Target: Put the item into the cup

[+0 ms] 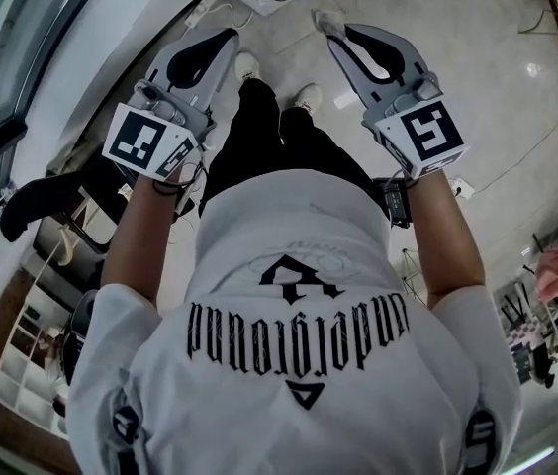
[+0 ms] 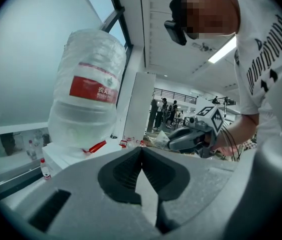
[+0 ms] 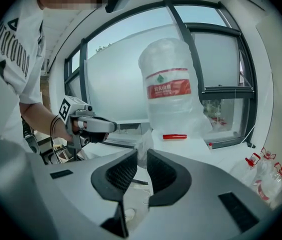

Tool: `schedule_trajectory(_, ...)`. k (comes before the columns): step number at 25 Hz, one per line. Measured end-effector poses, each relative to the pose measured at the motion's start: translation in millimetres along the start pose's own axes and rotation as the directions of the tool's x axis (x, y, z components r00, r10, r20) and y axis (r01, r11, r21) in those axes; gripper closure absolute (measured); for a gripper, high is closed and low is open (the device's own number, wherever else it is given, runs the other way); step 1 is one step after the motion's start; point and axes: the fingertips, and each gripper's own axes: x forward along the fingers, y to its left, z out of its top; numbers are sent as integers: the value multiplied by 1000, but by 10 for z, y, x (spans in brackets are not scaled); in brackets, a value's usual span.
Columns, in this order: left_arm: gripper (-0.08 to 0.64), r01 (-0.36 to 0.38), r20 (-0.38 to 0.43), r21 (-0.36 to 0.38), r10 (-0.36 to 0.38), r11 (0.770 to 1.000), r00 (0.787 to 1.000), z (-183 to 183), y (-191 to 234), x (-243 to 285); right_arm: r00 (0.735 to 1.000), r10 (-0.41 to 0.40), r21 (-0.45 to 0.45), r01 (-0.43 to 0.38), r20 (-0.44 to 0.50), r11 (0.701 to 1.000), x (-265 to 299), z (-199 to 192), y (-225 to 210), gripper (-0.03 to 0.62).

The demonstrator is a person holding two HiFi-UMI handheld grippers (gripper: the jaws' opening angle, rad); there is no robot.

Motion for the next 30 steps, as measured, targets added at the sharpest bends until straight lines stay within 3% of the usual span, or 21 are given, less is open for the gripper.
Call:
schedule_trajectory(16,545,45,-69,5,-44,999,997,-781,213,401,996,-3,86,11,-91,996,567,-918,-193,528)
schedule_trajectory(30,545,68,-123,0,-68,998,990,-1444,427,639,990,-27,100,41,-140,994,1120,-1532,-319,527)
